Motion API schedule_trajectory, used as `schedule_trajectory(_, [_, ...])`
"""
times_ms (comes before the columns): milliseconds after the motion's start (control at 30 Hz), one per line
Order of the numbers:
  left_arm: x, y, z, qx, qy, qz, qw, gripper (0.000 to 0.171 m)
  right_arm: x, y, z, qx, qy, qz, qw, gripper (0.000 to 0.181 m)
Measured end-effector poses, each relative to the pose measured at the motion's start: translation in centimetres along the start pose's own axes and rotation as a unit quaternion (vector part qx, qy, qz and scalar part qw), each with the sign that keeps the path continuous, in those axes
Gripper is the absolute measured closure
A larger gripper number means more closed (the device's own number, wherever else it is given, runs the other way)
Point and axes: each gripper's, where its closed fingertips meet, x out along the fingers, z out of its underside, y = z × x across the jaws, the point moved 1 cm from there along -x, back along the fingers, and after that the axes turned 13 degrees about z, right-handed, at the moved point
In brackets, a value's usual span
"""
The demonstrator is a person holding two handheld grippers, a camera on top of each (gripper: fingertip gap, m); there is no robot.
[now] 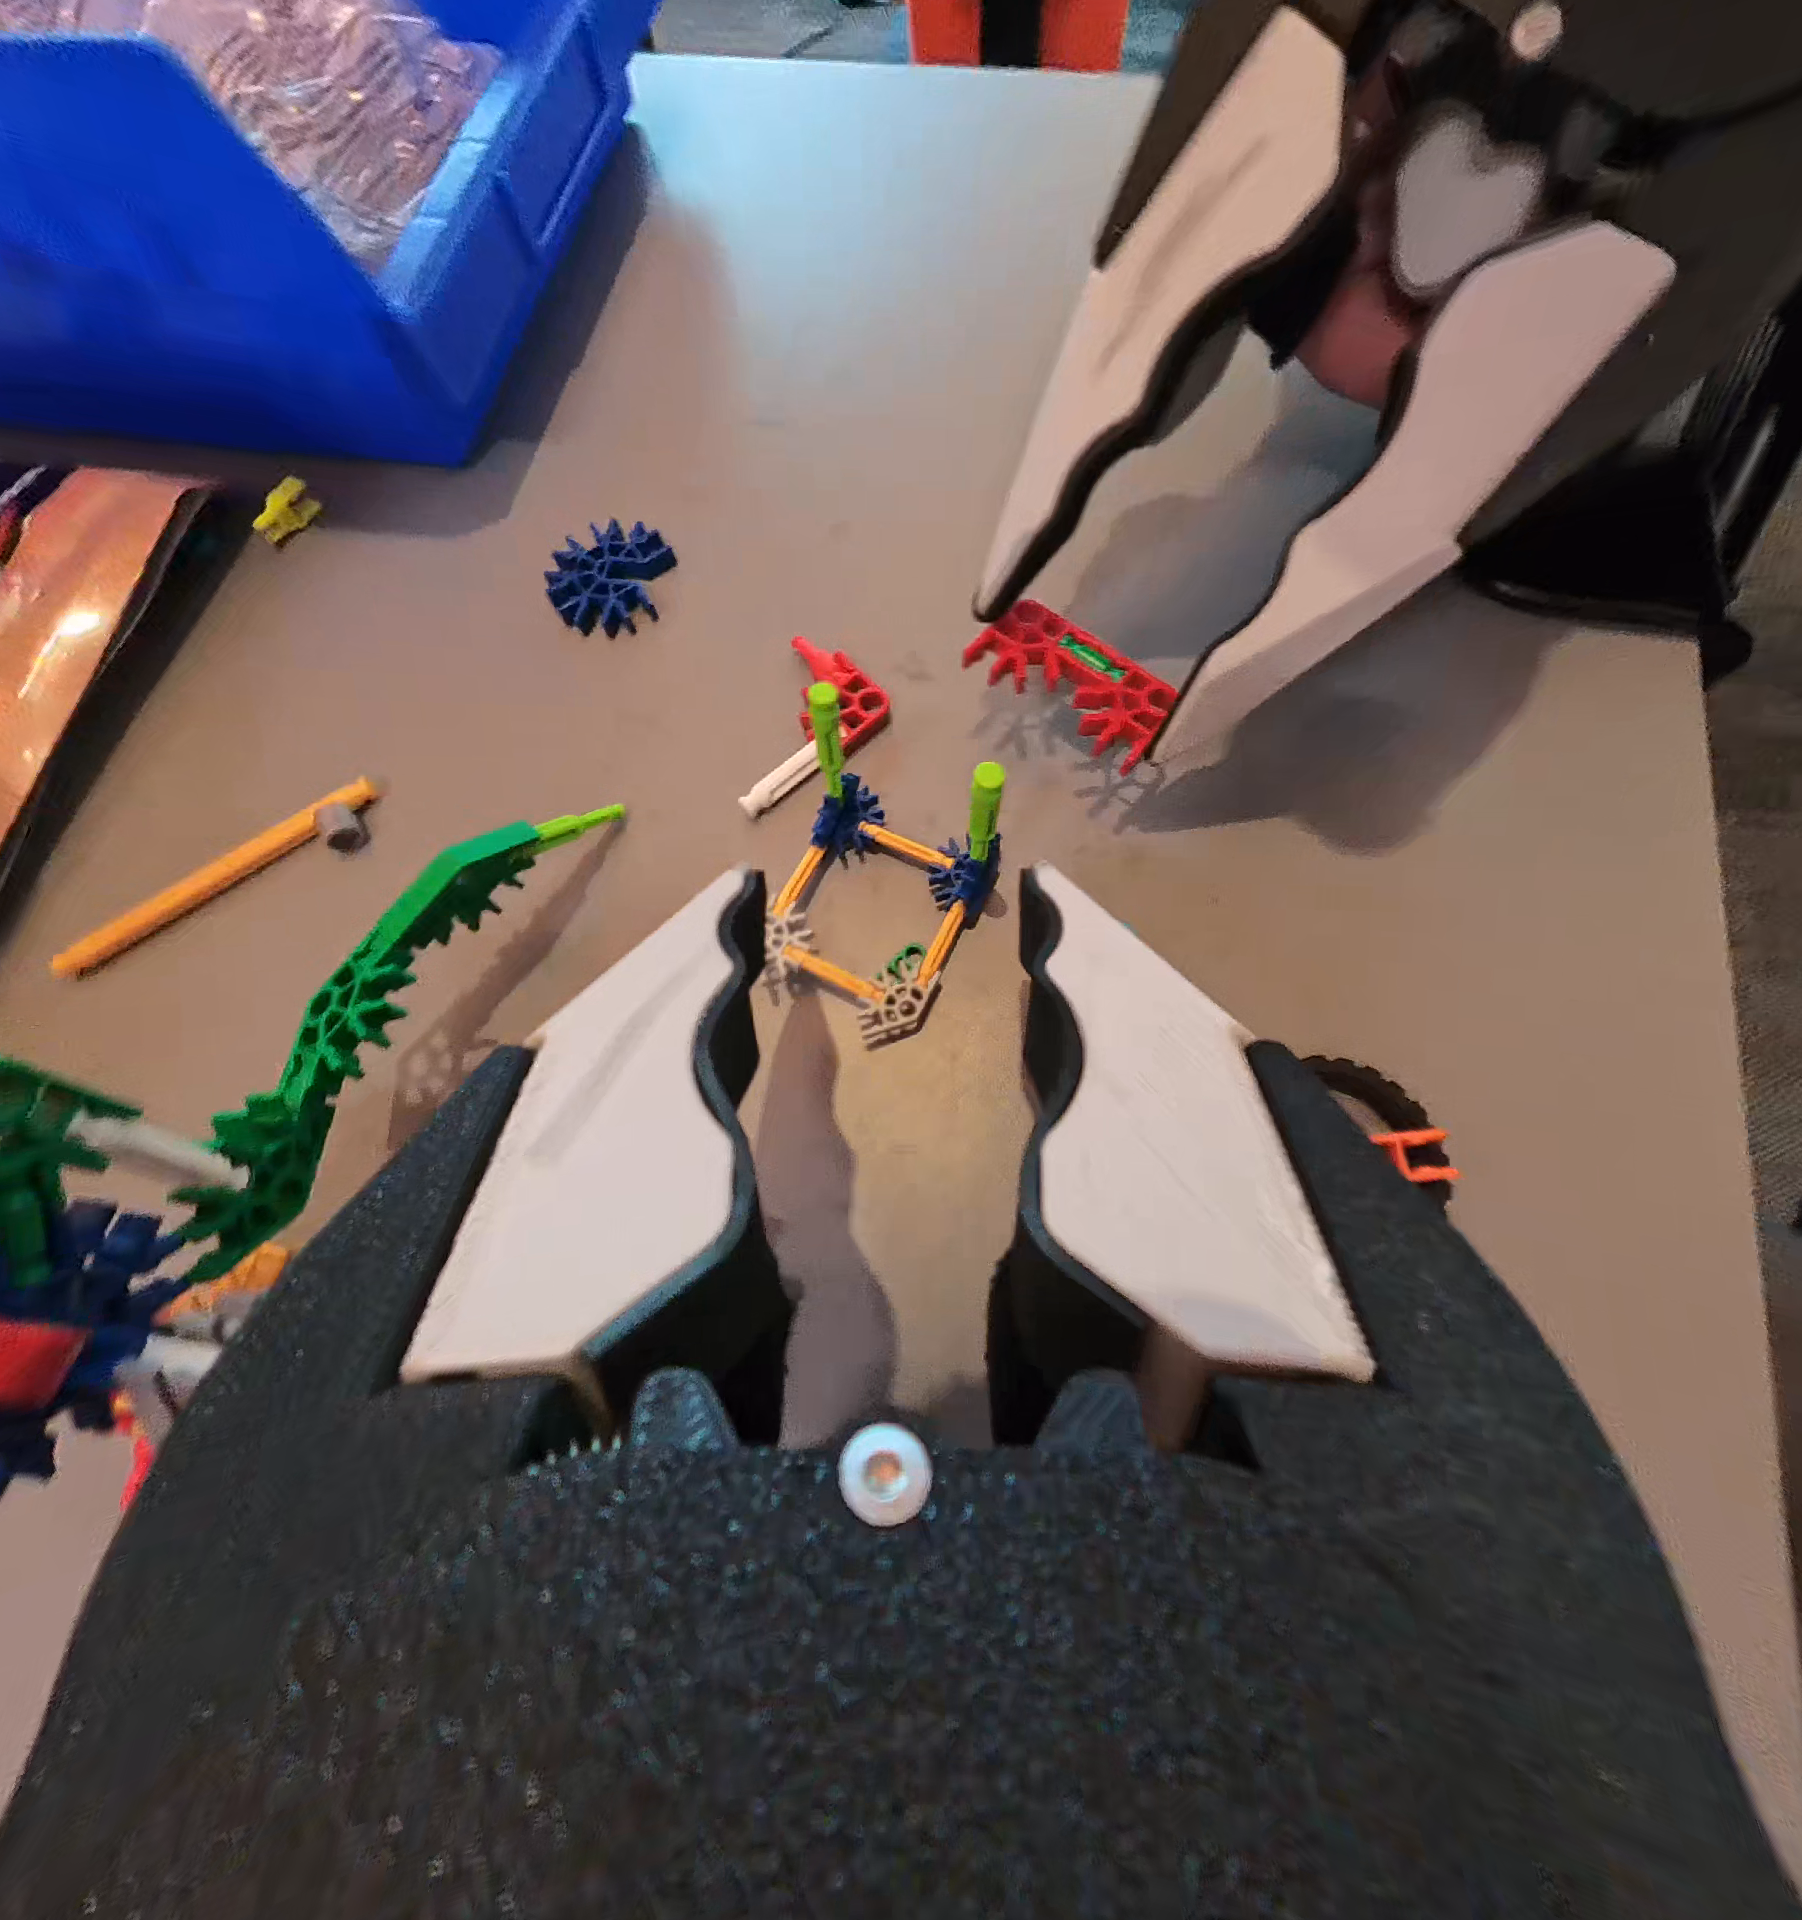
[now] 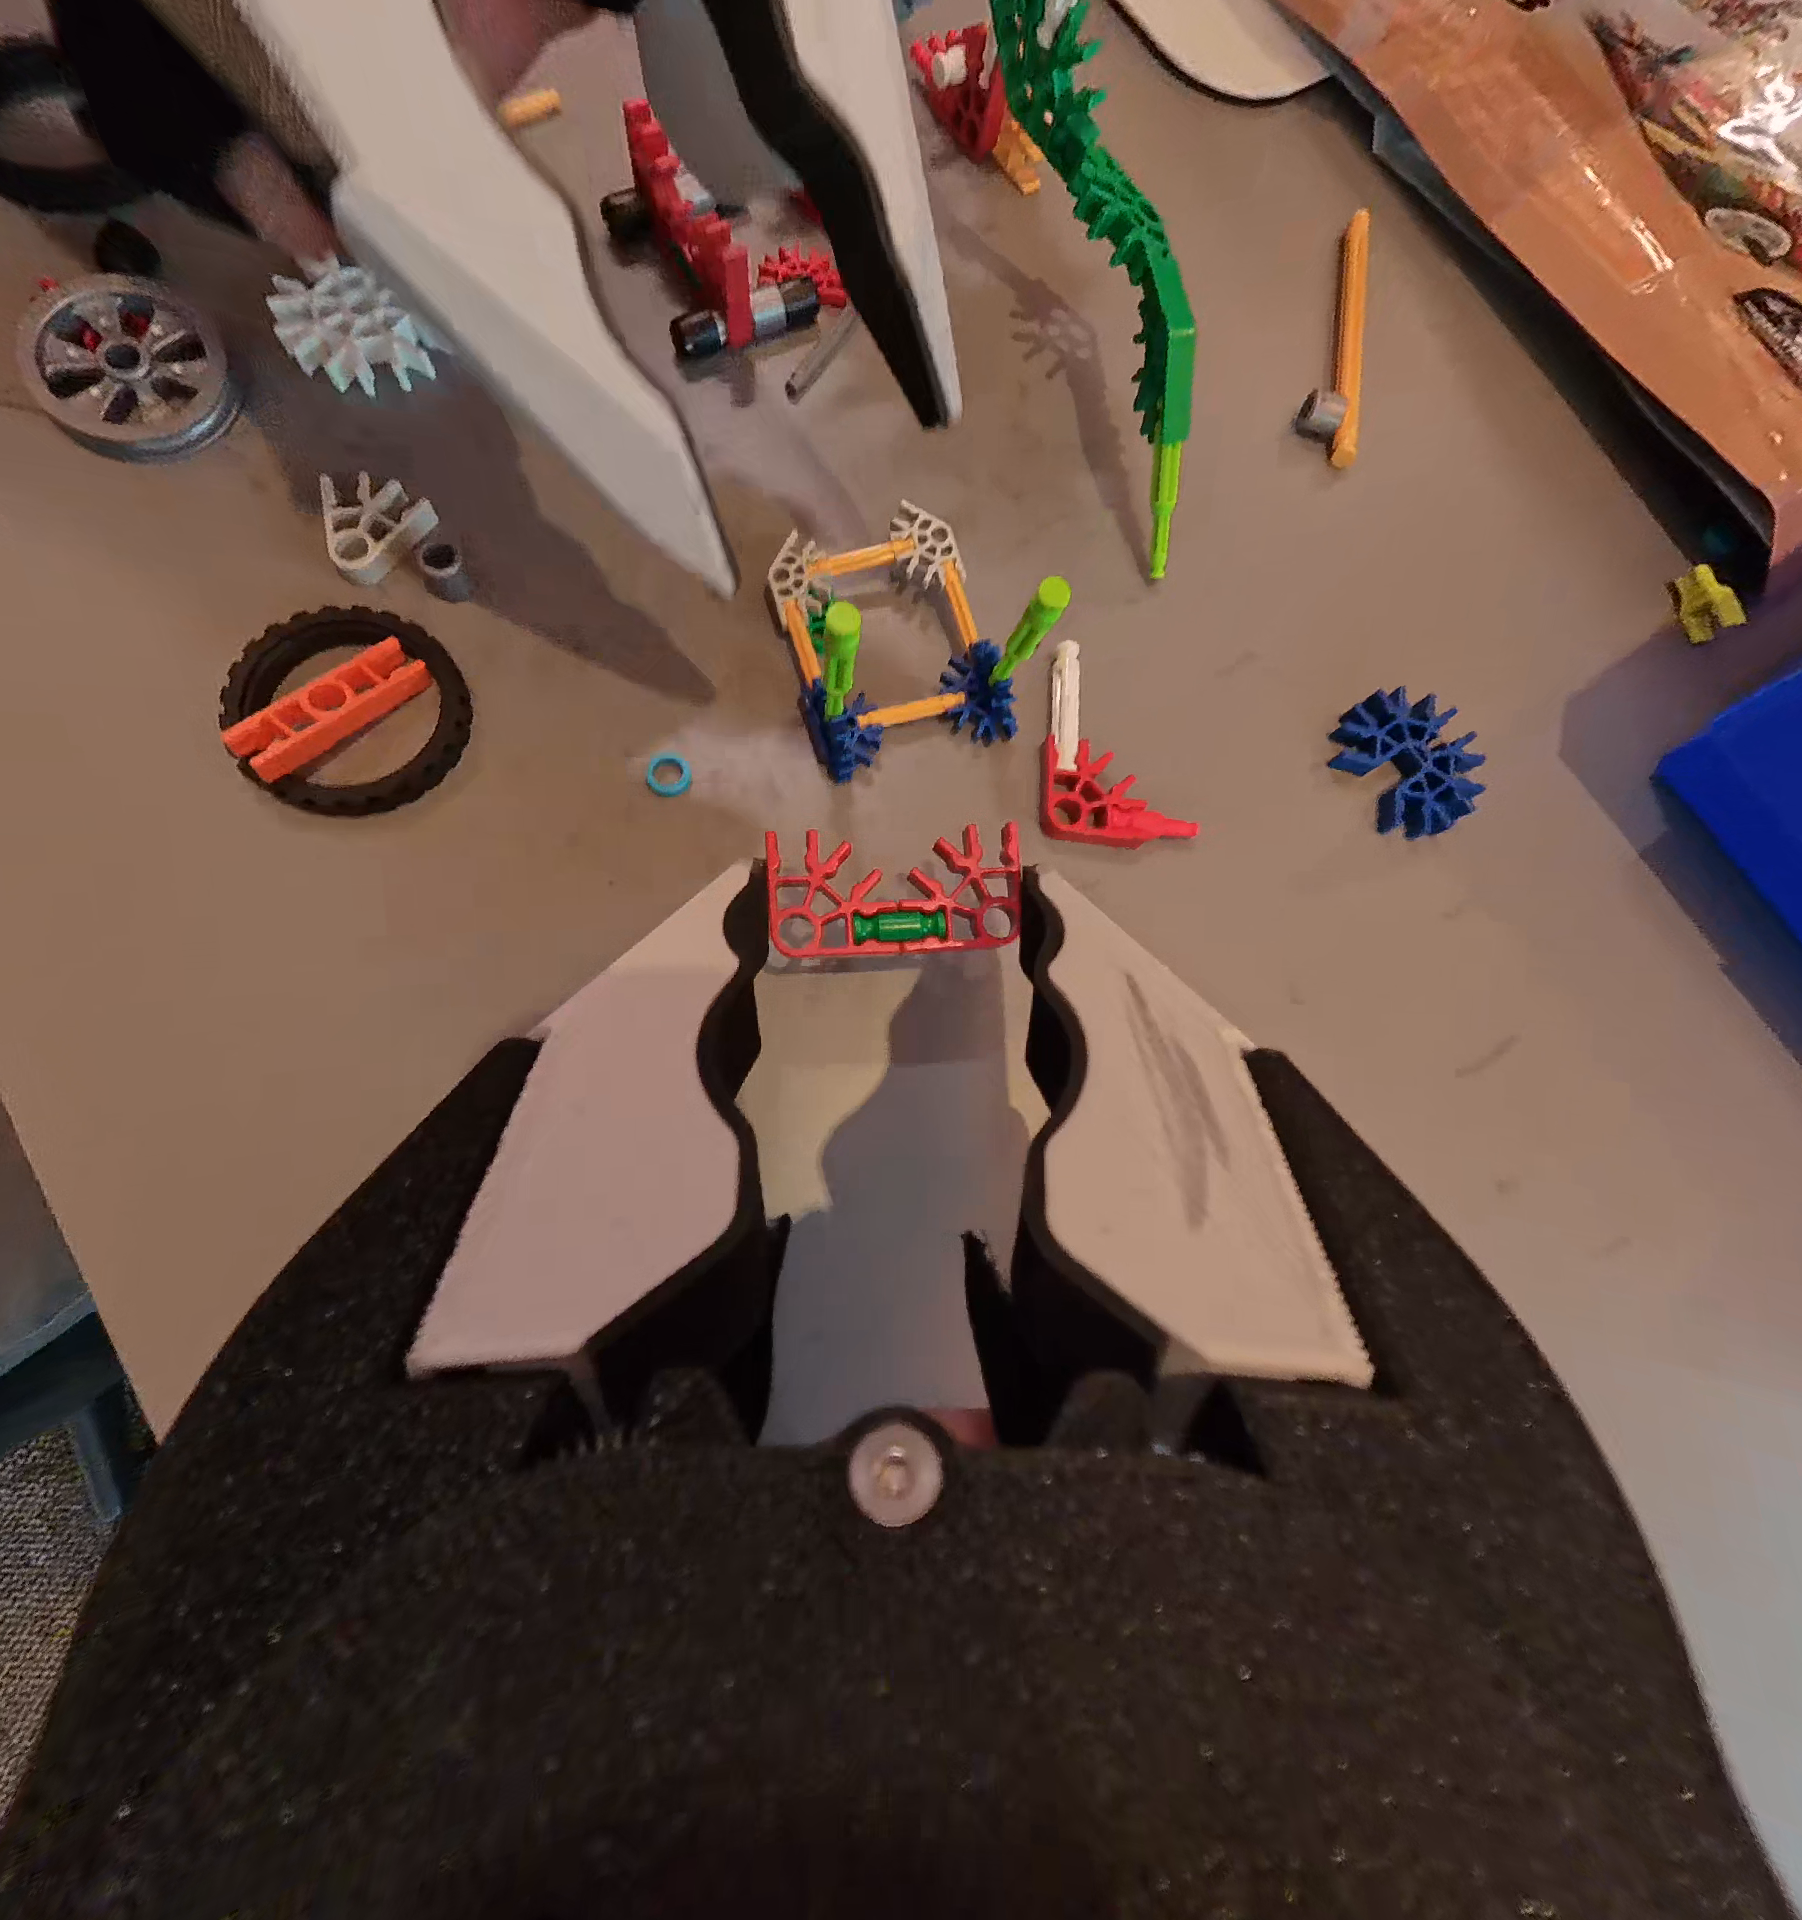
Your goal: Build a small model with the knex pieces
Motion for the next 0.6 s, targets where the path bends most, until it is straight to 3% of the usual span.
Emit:
schedule_trajectory(133, [1.4, 0.1, -0.2, 0.038, -0.013, 0.022, 0.999, 0.122, 0.5, 0.3, -1.1, -0.003, 0.011, -0.003, 1.000, 0.134])
schedule_trajectory(600, [2.3, 0.1, -0.9, 0.048, 0.008, 0.089, 0.995, 0.129, 1.9, 0.8, -2.7, -0.006, 0.029, -0.037, 0.999, 0.134])
